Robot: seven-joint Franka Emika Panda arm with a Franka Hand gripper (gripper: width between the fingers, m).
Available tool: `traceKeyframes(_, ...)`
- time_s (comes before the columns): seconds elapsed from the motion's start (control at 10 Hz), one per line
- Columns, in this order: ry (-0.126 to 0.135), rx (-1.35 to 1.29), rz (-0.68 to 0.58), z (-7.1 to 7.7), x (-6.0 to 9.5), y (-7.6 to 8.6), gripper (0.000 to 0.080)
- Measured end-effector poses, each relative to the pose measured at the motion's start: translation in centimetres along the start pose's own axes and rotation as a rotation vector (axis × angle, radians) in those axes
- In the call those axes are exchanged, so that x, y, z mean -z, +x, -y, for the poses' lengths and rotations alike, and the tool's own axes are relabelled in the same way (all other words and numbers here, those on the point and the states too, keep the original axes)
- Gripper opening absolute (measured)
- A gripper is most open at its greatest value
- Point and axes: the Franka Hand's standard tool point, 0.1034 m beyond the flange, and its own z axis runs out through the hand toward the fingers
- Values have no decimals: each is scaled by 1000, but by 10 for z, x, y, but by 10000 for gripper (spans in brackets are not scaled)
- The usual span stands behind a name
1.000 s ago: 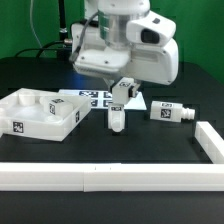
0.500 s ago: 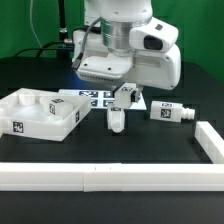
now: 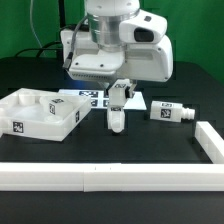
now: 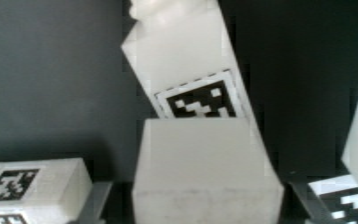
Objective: Assemble one leg
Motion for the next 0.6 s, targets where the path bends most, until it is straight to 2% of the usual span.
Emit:
traceKeyframes(0.2,6,-76,-3,-22,-3,7,285)
traceKeyframes(0.3,-4,-90,7,-36,3,2,285)
traceKeyframes(0.4,-9,-94,0,-40,0,2,285)
traceKeyframes(0.6,-6,-98,-24,-35,-13,4,285)
